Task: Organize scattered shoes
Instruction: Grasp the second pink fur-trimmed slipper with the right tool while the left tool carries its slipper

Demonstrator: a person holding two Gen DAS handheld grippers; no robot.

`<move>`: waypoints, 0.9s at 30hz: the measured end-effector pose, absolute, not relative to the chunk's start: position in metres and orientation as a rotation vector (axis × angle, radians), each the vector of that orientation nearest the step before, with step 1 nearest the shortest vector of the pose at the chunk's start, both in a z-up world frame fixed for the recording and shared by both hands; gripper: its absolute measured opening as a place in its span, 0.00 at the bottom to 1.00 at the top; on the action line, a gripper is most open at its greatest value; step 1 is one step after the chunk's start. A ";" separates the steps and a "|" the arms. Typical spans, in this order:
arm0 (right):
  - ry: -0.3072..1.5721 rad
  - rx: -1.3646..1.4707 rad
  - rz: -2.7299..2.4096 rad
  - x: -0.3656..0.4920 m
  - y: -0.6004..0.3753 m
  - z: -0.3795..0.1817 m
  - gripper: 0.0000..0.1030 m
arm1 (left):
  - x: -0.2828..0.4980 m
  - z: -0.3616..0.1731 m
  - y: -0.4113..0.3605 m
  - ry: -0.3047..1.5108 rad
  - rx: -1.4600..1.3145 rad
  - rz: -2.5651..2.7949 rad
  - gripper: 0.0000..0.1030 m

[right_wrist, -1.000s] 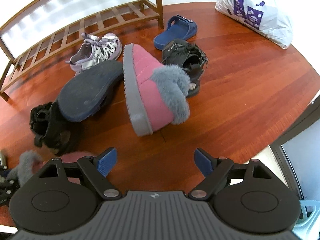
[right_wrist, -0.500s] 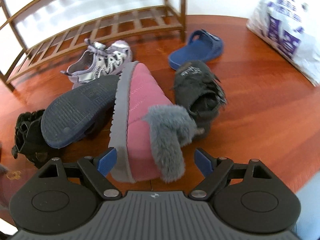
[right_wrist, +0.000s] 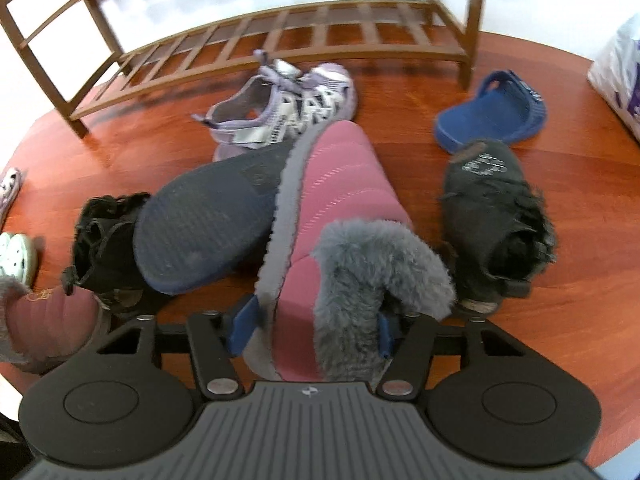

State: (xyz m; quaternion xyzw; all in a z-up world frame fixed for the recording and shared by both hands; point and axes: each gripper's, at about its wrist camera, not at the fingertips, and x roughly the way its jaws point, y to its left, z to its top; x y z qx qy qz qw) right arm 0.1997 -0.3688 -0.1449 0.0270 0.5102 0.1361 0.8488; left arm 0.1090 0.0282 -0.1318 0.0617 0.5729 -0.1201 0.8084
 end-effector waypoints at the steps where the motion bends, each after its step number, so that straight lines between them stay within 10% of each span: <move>1: 1.080 0.057 0.286 0.201 -0.366 -0.144 0.53 | 0.109 -0.132 0.028 1.223 0.134 -0.259 0.26; 8: 1.111 0.050 0.262 0.204 -0.347 -0.140 0.42 | 0.112 -0.137 0.028 1.232 0.134 -0.277 0.25; 12: 1.153 0.030 0.211 0.196 -0.343 -0.138 0.19 | 0.114 -0.136 0.023 1.245 0.153 -0.287 0.25; 23: 1.231 -0.010 0.152 0.147 -0.329 -0.136 0.17 | 0.113 -0.135 0.013 1.263 0.155 -0.360 0.30; 27: 1.226 -0.015 0.146 0.136 -0.322 -0.135 0.20 | 0.115 -0.132 0.017 1.258 0.123 -0.363 0.52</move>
